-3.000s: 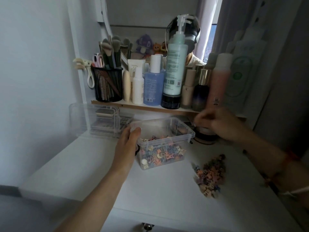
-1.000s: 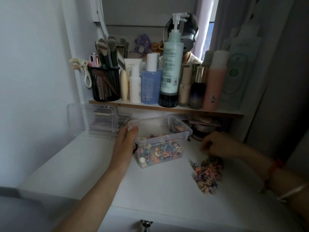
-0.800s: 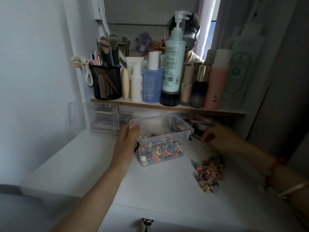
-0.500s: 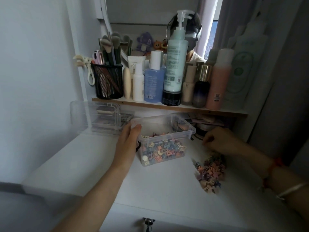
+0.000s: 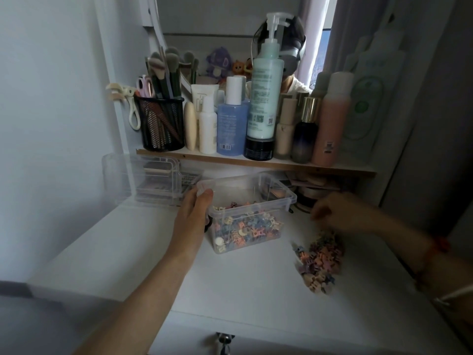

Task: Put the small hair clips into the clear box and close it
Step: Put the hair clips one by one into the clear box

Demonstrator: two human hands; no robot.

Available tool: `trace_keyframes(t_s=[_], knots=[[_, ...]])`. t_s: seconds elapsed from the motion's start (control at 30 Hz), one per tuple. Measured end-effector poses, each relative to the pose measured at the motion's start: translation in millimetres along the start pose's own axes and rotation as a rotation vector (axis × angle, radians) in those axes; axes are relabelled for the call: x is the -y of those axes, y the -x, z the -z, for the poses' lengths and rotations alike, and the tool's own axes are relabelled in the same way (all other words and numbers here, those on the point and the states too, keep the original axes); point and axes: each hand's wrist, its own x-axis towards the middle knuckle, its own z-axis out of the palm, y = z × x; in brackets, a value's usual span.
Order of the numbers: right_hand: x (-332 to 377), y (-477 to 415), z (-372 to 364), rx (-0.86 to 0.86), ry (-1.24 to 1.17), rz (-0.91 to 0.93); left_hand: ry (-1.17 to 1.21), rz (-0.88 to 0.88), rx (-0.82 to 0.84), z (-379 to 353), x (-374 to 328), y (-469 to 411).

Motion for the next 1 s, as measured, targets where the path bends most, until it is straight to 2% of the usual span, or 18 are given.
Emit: trace_keyframes(t_s=[0.07, 0.13, 0.2, 0.27, 0.33, 0.43, 0.5, 0.57, 0.63, 0.7, 0.77, 0.83, 1.0], knots=[[-2.4, 1.3, -8.6, 0.067, 0.009, -0.021, 0.007, 0.007, -0.001, -0.5, -0.8, 0.9], [-0.7, 0.2, -8.4, 0.028, -0.051, -0.004, 0.006, 0.012, -0.003, -0.6, -1.2, 1.5], [5.0, -2.8, -1.1, -0.169, -0.210, 0.025, 0.000, 0.015, -0.001, -0.5, -1.3, 1.6], [17.2, -3.8, 12.5, -0.403, -0.514, 0.068, 0.002, 0.020, -0.001, -0.4, -1.4, 1.3], [36.4, -4.7, 25.4, -0.505, -0.685, 0.148, 0.003, 0.025, -0.004, 0.1, -1.9, 1.5], [56.4, -9.5, 29.8, -0.392, -0.651, 0.247, 0.006, 0.026, 0.002, -1.0, -2.3, 2.9], [55.3, -9.8, 28.8, -0.320, -0.608, 0.226, -0.003, 0.025, 0.001, -1.0, -2.0, 2.5], [43.5, -6.9, 28.4, -0.338, -0.531, 0.155, -0.014, 0.027, -0.002, -0.4, -2.3, 1.4], [24.7, -3.9, 24.6, -0.289, -0.341, 0.072, -0.004, 0.035, -0.001, -0.4, -1.9, 0.6], [8.0, -1.7, 14.1, -0.140, -0.120, -0.031, 0.010, 0.033, -0.001, -0.5, -1.8, 0.9], [-3.9, 0.8, 0.4, 0.013, 0.002, -0.126, 0.017, 0.033, 0.002, -1.3, -2.0, 1.3], [-8.4, 2.8, -6.3, 0.059, -0.001, -0.161, 0.017, 0.038, -0.008, -1.9, -1.8, 0.9], [-2.5, -0.9, -4.8, 0.009, -0.101, -0.161, 0.011, 0.035, -0.012, -0.7, -0.9, -0.1]])
